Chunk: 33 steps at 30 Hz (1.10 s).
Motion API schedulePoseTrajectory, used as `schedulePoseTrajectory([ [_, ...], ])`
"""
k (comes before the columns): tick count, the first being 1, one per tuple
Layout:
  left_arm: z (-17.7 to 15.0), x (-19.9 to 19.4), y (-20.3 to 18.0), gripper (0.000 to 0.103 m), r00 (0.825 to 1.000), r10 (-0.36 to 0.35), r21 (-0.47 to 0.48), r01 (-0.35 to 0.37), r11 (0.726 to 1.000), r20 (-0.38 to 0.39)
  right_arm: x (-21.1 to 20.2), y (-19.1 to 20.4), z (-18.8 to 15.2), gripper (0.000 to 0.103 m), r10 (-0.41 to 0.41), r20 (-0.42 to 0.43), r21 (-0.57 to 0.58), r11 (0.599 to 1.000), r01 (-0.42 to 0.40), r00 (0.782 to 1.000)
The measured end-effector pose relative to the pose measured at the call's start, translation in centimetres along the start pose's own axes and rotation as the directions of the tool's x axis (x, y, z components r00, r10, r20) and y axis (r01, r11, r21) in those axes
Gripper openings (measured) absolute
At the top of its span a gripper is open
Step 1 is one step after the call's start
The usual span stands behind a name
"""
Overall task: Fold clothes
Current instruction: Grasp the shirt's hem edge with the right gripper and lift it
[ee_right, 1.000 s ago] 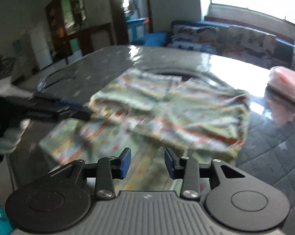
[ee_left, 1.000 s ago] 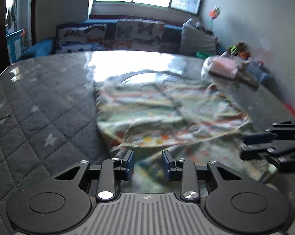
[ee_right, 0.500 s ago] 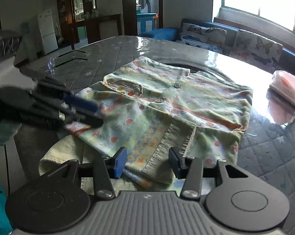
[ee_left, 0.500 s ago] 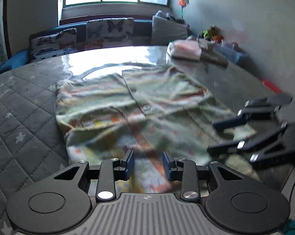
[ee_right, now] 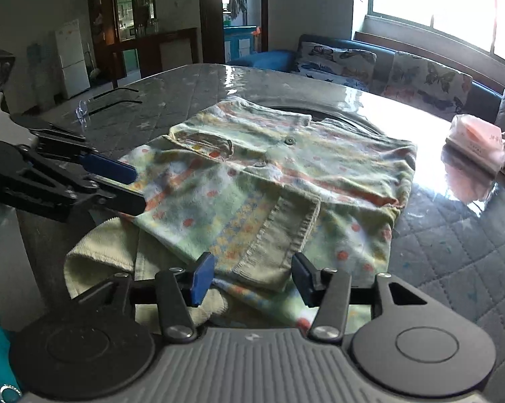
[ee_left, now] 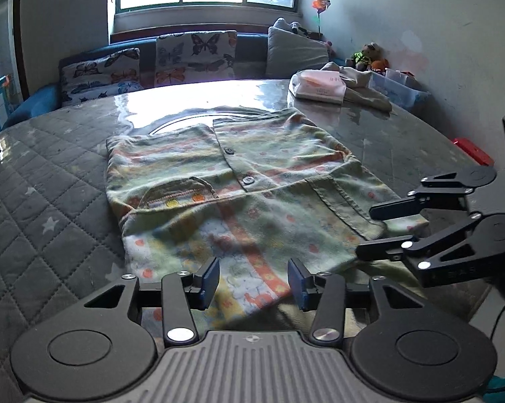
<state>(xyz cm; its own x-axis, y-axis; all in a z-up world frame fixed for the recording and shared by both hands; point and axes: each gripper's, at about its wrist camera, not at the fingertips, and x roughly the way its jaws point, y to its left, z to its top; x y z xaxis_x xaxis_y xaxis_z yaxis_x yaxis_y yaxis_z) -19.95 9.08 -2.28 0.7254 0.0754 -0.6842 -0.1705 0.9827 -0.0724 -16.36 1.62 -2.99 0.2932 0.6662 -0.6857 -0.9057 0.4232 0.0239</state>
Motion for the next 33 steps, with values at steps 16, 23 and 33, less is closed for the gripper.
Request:
schedulePoseTrajectory([
  [16,-1.5,-1.8,-1.9,0.051,0.986,-0.042,-0.099,0.026,0.995,-0.164,-3.8,0.1,-2.0,0.074,-0.074,0.010,-0.114,0.991,0.075,0.997],
  [23,-1.1,-1.5,-1.6,0.028,0.974,-0.132,-0.142,0.106,0.984,-0.183,-4.7,1.1,-3.2,0.078,-0.058,-0.003,-0.227,0.972,0.055,0.998],
  [33,2.4,-1.6,0.1,0.014,0.977,-0.183,-0.192,0.160,0.968,-0.112,-3.5,2.7,-3.2,0.078,0.011,0.020,-0.296,0.955,-0.005,1.000],
])
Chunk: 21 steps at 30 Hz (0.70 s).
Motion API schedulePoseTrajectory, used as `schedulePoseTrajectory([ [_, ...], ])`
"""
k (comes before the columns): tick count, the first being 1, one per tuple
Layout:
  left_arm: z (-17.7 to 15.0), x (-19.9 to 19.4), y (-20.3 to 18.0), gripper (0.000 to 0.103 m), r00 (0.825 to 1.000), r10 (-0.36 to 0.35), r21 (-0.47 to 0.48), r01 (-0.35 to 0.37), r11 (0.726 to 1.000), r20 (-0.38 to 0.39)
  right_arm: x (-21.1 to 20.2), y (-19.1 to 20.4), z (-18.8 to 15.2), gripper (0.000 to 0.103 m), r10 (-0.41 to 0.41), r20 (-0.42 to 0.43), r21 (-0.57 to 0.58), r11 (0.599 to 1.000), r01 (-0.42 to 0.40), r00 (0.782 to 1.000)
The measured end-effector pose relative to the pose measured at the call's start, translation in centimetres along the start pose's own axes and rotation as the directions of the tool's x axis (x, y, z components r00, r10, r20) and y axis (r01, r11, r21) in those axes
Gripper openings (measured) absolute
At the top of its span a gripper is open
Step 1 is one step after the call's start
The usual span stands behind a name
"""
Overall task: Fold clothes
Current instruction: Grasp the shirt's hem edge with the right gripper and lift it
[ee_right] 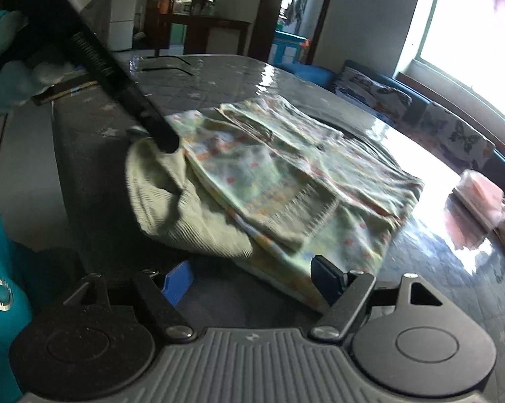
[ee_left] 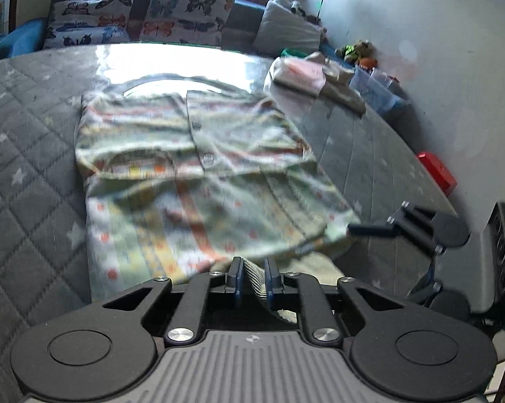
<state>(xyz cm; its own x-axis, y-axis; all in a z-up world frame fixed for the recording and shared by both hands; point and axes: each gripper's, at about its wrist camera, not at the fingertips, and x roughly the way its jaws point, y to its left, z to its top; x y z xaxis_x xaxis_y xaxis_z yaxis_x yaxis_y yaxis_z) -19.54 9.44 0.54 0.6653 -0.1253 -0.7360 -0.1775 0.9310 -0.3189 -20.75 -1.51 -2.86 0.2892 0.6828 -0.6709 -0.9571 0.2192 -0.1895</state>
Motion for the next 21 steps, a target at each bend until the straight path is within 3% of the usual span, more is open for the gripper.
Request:
schedulePoseTrajectory([
  [2,0.6,0.2,0.3,0.014,1.000,-0.006,-0.006,0.006,1.000,0.005,0.5,0.2,0.5,0.075,0.013,0.017,-0.010,1.000,-0.013,1.000],
  [5,1.2,0.4,0.8,0.014,1.000,-0.015,-0.008,0.015,1.000,0.012,1.4,0.2,1.3,0.056,0.050,0.028,0.006,0.999,-0.050,0.998],
  [7,1.1,0.2,1.3,0.015,1.000,-0.012,-0.006,0.012,1.000,0.018,1.8,-0.1,1.8,0.031,0.074,0.032,0.026,0.997,-0.075,0.997],
  [9,0.8,-0.4,2.1,0.020,0.999,-0.007,0.001,0.007,1.000,0.034,1.9,-0.6,2.3,0.022,0.094,0.040,0.053,0.994,-0.096,0.995],
  [11,0.3,-1.5,2.9,0.026,0.998,0.007,0.024,-0.009,1.000,0.062,1.7,-1.3,3.0,0.018,0.105,0.055,0.087,0.990,-0.110,0.993],
  [14,-1.0,-3.0,3.5,0.046,0.994,0.032,0.090,-0.042,0.995,0.106,1.2,-3.1,4.0,0.013,0.135,0.075,0.167,0.975,-0.146,0.988],
  [17,-2.1,-3.4,2.7,0.055,0.989,0.047,0.202,-0.076,0.977,0.143,1.2,-4.7,4.9,0.011,0.150,0.090,0.227,0.960,-0.167,0.985],
  [21,-3.2,-2.8,1.1,0.057,0.982,0.068,0.351,-0.128,0.928,0.178,1.3,-5.8,5.9,0.010,0.142,0.109,0.257,0.952,-0.166,0.984],
])
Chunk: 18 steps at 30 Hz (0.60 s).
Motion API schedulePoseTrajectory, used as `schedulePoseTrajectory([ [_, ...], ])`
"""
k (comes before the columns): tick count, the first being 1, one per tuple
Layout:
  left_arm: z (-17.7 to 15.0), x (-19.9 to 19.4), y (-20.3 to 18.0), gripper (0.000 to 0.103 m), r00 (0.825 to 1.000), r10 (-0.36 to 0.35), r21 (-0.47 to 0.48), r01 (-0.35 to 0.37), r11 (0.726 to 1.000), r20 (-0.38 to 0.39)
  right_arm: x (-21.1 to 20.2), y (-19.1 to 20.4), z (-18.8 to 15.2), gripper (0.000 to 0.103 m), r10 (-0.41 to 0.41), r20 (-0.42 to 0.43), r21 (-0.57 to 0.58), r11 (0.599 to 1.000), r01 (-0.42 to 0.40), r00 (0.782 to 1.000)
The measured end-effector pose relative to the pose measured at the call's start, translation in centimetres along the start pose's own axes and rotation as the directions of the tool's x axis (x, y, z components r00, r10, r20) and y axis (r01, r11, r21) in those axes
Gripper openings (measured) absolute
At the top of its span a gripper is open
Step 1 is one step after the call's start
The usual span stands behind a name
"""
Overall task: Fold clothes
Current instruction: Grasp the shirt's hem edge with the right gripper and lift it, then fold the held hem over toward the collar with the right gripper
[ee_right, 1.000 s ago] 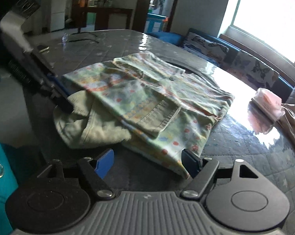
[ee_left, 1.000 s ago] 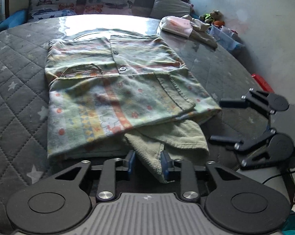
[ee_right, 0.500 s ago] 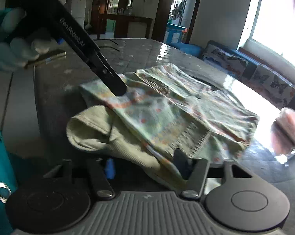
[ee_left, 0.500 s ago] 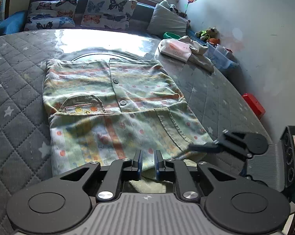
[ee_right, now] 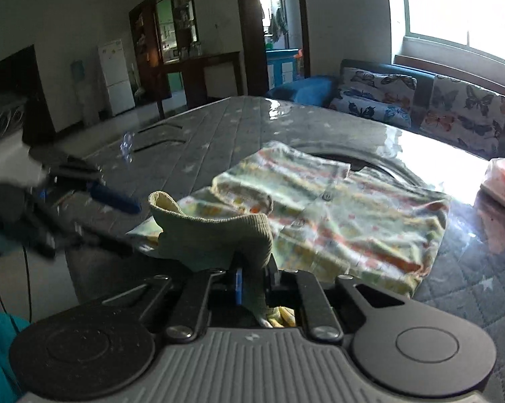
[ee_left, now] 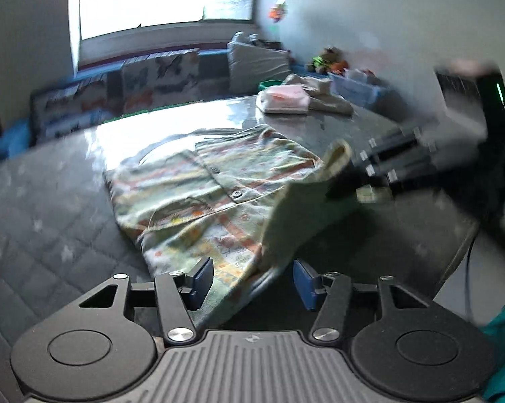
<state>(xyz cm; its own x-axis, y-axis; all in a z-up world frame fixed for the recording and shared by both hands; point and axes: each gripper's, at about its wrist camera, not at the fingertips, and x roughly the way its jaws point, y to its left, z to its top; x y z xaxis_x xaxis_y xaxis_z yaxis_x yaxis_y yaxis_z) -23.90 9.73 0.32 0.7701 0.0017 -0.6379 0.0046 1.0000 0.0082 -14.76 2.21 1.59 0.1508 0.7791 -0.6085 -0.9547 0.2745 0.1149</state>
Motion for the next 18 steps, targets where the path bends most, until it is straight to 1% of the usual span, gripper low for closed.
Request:
schedulePoseTrajectory([
  [2,-0.3,0.7,-0.7,0.058,1.000,0.000,0.077,0.000,0.997,0.001,0.0,-0.2,0.4,0.010,-0.008,0.008,0.011,1.000,0.008,1.000],
  [4,-0.7,1.4,-1.2,0.059,1.000,0.020,0.153,-0.019,0.988,-0.004,0.0,-0.2,0.5,0.009,-0.013,0.014,0.016,1.000,0.013,1.000],
  [8,-1.7,2.7,-1.6,0.059,0.997,0.079,0.279,-0.073,0.958,-0.012,0.0,-0.2,0.4,0.009,-0.021,0.023,0.032,0.999,0.020,1.000],
  [10,-2.2,3.0,-1.7,0.046,0.996,0.093,0.328,-0.088,0.941,0.000,0.0,-0.1,0.2,0.008,-0.028,0.028,0.039,0.999,0.026,0.999],
  [12,-2.5,3.1,-1.7,0.027,0.994,0.109,0.364,-0.106,0.925,0.013,-0.2,0.1,0.0,0.007,-0.032,0.038,0.048,0.998,0.030,0.999],
  [15,-2.6,2.9,-1.3,0.013,0.993,0.112,0.372,-0.116,0.921,0.031,-0.7,0.5,-0.3,0.005,-0.040,0.064,0.048,0.998,0.037,0.997],
  [18,-2.6,2.0,-1.1,0.007,0.993,0.097,0.369,-0.113,0.923,0.061,-1.4,1.0,-0.5,0.005,-0.050,0.089,0.043,0.998,0.046,0.995],
])
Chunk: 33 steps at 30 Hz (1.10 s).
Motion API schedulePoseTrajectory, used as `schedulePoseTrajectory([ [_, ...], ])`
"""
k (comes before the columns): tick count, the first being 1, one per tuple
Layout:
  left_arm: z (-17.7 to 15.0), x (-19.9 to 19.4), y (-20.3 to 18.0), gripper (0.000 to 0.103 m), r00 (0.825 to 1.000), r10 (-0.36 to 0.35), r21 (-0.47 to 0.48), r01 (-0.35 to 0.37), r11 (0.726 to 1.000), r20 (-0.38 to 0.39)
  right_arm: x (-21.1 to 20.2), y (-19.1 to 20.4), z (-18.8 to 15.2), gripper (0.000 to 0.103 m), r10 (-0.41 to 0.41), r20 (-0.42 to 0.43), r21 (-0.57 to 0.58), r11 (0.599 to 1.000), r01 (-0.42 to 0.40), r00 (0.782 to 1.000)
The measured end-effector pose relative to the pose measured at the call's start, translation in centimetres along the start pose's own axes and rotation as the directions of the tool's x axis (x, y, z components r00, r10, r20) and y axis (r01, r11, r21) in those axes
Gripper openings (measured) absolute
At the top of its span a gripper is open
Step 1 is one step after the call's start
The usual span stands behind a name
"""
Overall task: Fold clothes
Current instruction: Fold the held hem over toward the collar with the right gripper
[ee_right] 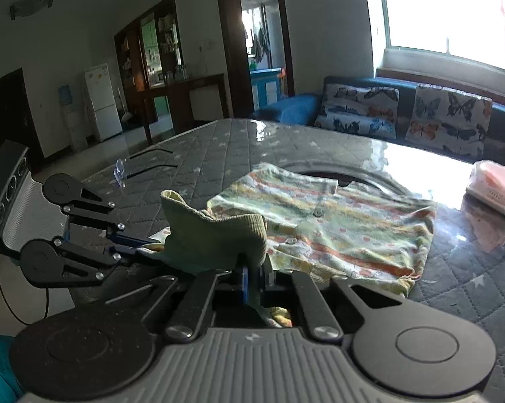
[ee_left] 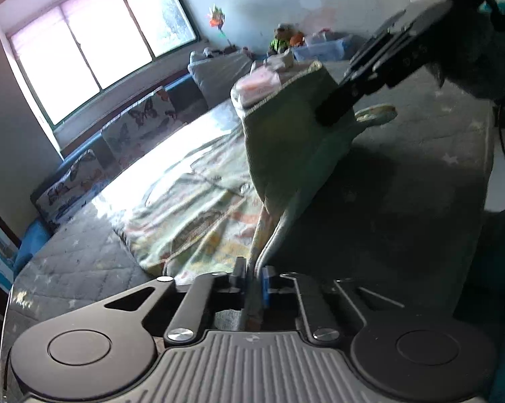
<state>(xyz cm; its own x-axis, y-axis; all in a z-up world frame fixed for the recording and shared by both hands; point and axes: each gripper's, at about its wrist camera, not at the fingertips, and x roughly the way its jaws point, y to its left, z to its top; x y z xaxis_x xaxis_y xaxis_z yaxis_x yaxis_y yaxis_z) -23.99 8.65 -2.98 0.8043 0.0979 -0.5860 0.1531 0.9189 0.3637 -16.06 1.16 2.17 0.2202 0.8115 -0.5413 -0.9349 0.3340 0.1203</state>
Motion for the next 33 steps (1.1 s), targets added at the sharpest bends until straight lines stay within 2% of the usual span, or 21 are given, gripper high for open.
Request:
schedulePoseTrajectory([
  [5,0.8,-1.9,0.2,0.005,0.998,-0.032,-0.021,0.033,0.999,0.051,-1.9,0.5,0.0,0.004,-0.004,0.052,-0.005,1.000,0.004,0.999],
  [9,1.4,-5.2,-0.4,0.005,0.990,-0.099,-0.034,0.102,0.994,0.099,-4.9,1.2,0.0,0.004,0.009,0.082,-0.012,1.000,-0.009,0.997],
  [13,1.8,-8.2,-1.0,0.005,0.982,-0.140,-0.044,0.146,0.988,0.125,-8.1,2.4,-0.2,0.004,0.042,0.068,-0.010,0.999,-0.042,0.997],
  [17,2.2,-8.3,-0.6,0.005,0.981,-0.135,-0.074,0.147,0.986,0.140,-8.9,2.6,0.5,0.004,0.045,0.043,-0.029,0.999,-0.044,0.998],
  [25,3.4,-3.9,3.7,0.005,0.992,-0.068,-0.171,0.086,0.982,0.105,-4.2,0.1,4.8,0.004,0.034,0.039,-0.062,0.998,-0.031,0.999],
  [29,3.9,-1.1,6.7,0.005,0.995,-0.046,-0.211,0.063,0.975,0.085,0.0,-2.0,8.0,0.004,0.006,0.012,-0.106,0.994,-0.004,1.000],
  [33,4.0,2.7,9.2,0.005,0.999,-0.024,-0.236,0.031,0.971,0.030,4.6,-3.5,9.8,0.004,-0.019,-0.023,-0.147,0.989,0.016,1.000],
])
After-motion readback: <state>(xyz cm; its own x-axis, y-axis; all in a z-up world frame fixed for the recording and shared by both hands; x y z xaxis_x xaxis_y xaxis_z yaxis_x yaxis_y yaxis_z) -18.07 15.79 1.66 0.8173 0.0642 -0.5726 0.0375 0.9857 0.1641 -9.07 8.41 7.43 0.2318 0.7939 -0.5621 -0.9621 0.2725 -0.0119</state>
